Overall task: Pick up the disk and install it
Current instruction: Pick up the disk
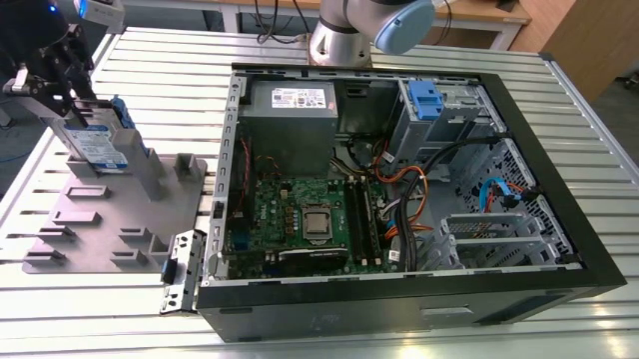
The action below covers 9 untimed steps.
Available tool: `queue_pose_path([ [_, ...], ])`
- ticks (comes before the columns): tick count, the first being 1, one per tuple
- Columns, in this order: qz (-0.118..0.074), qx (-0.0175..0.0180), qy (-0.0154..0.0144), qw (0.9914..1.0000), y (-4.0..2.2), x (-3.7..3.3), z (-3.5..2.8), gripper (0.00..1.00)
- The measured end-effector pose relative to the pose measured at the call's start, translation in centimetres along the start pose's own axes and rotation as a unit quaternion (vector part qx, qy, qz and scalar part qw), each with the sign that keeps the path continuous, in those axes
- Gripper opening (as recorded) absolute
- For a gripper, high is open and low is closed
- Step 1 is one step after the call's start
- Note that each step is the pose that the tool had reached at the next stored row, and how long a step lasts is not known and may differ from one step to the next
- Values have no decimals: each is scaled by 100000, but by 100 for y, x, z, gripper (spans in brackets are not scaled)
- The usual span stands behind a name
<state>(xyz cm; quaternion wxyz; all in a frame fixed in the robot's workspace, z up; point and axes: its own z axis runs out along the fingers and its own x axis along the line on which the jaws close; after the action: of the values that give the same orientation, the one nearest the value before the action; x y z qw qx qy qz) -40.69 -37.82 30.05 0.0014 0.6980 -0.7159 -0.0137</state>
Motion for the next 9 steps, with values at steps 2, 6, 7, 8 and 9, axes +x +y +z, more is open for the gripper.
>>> queue_pose_path([
  [2, 0, 0, 0, 100000, 0, 0, -1, 43],
  [6, 0, -2, 2, 100000, 0, 0, -2, 36],
  [7, 1, -3, 1, 100000, 0, 0, -3, 36],
  [8, -1, -3, 2, 100000, 0, 0, -3, 36],
  [9, 1, -3, 4, 100000, 0, 0, -3, 35],
])
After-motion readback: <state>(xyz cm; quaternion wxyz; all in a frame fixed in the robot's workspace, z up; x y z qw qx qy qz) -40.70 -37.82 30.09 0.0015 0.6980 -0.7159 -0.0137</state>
